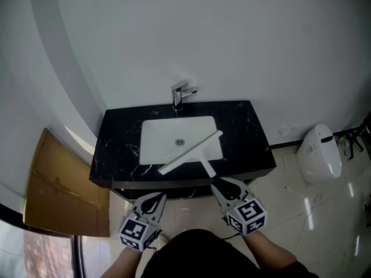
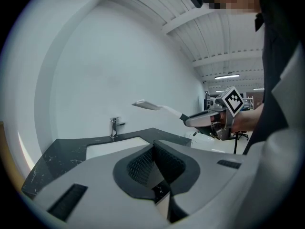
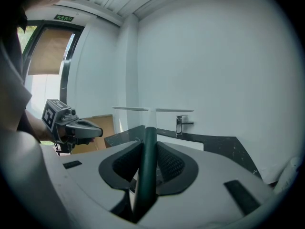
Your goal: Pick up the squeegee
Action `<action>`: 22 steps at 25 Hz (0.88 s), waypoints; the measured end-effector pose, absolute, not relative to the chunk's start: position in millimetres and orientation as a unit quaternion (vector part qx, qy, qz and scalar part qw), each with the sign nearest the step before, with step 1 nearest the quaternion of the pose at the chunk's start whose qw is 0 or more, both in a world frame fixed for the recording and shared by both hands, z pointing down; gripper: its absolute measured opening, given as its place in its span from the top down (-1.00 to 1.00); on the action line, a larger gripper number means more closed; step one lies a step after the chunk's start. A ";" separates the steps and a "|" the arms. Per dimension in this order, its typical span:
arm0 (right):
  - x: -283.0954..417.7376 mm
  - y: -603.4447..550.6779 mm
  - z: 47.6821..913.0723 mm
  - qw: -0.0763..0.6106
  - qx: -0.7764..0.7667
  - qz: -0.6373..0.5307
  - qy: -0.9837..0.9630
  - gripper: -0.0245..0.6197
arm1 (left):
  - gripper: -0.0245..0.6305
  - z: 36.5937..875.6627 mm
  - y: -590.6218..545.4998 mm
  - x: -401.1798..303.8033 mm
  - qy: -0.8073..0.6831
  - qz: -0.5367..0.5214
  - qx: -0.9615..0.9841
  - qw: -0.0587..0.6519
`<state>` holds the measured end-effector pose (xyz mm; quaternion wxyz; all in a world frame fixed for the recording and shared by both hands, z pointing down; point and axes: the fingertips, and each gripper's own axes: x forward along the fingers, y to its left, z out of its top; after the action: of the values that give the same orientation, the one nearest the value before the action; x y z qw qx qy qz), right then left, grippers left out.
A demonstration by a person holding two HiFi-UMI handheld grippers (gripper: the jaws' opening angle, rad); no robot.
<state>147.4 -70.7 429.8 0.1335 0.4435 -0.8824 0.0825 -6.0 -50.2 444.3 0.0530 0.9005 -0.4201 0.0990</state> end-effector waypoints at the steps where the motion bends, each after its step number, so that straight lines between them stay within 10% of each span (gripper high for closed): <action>1: 144.6 -70.2 429.9 0.134 0.445 0.083 -0.882 0.60 | 0.94 445.4 -49.8 -9.0 -0.418 0.100 0.901 0.053; 22: 117.4 -62.1 424.3 0.131 0.450 0.073 -0.881 0.60 | 0.94 445.6 -35.1 -40.1 -0.423 0.097 0.899 0.062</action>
<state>117.4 -62.1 424.3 0.1307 0.4497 -0.8805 0.0735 -40.1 -35.1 445.6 0.0622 0.8987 -0.4232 0.0972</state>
